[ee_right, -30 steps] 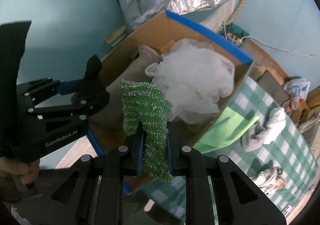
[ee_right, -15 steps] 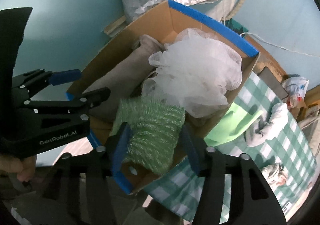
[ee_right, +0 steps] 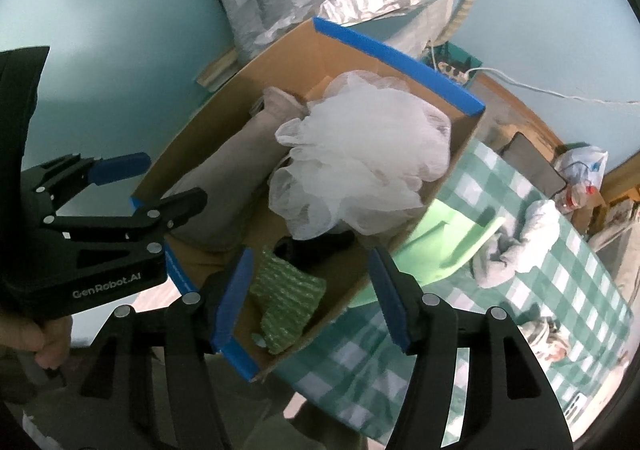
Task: Organize soft objects
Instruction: 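Move both tools back over the table toward the green cloth and white bundle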
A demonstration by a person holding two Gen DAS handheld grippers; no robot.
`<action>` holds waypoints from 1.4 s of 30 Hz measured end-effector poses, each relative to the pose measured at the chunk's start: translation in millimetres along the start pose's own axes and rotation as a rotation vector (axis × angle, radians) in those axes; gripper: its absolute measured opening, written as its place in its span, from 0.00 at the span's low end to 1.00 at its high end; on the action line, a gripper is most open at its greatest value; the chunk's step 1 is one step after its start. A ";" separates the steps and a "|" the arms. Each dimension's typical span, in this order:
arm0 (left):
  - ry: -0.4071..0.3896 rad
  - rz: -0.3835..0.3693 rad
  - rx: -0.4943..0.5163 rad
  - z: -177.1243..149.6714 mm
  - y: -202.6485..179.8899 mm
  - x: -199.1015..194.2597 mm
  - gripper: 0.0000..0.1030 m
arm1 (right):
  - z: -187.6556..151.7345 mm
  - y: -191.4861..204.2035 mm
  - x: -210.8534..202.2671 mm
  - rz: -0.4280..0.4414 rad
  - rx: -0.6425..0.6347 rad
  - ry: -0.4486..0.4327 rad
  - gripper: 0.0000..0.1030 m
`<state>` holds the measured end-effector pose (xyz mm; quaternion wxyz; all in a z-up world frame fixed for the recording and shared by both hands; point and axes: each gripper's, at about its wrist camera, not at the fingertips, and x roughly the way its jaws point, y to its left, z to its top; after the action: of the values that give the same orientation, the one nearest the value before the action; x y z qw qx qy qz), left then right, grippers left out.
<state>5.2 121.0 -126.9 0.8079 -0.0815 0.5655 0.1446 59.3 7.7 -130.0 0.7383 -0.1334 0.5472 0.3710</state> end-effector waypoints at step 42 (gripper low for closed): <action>-0.038 -0.089 0.248 8.2 -141.3 -21.7 0.70 | -102.1 -154.0 -63.1 -0.122 0.351 -0.032 0.62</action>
<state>51.6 -13.1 -108.2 0.8280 -0.0033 0.5594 0.0391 85.7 -185.3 -142.3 0.7801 -0.0295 0.5825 0.2266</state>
